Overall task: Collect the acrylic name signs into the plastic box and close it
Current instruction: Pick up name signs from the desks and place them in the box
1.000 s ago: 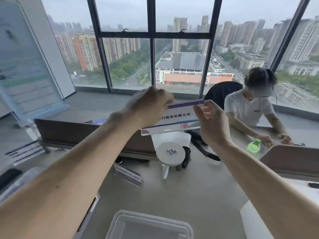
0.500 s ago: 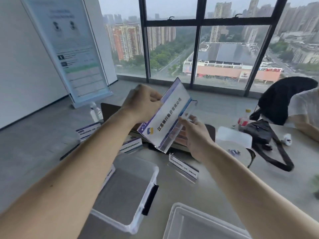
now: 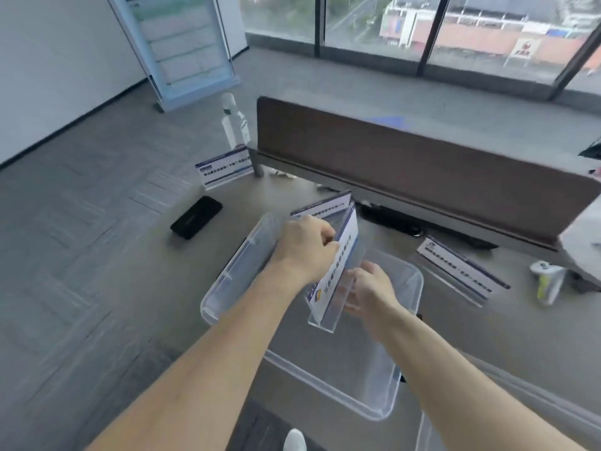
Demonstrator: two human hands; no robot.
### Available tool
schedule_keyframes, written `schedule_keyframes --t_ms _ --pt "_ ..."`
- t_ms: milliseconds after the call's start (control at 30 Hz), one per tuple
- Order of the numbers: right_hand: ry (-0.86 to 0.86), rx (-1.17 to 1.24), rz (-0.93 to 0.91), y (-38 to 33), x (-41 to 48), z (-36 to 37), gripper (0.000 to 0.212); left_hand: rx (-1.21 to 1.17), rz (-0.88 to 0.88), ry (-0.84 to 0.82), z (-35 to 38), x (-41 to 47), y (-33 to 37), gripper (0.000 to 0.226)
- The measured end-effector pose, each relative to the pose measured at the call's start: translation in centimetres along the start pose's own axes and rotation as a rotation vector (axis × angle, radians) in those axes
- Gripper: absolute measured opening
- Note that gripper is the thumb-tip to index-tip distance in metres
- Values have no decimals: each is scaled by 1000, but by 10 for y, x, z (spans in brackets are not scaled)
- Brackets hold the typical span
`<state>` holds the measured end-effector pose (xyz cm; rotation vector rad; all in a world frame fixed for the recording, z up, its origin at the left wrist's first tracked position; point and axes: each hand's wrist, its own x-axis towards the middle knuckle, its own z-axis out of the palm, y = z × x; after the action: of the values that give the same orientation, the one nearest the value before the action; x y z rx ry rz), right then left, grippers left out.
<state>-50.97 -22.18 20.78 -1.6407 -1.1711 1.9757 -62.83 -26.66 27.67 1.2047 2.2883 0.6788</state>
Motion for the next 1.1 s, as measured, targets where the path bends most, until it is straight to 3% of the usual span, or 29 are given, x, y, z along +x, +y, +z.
schedule_keyframes --t_ms 100,233,433,567,900,1100 --pt "-19 -9 97 43 38 21 54 -44 -99 -13 33 6 -51 16" --pt "13 -33 207 79 73 38 40 -66 -168 -36 63 10 -102 25" --pt "34 -109 190 101 99 58 41 -102 -176 -30 99 20 -143 21" --pt "34 -139 208 108 110 69 34 -51 -169 -16 119 21 -156 24" --pt "17 -106 242 107 116 88 38 84 -123 36 117 26 -166 30" --pt "-27 -97 274 107 113 90 42 109 -143 36 114 28 -172 20"
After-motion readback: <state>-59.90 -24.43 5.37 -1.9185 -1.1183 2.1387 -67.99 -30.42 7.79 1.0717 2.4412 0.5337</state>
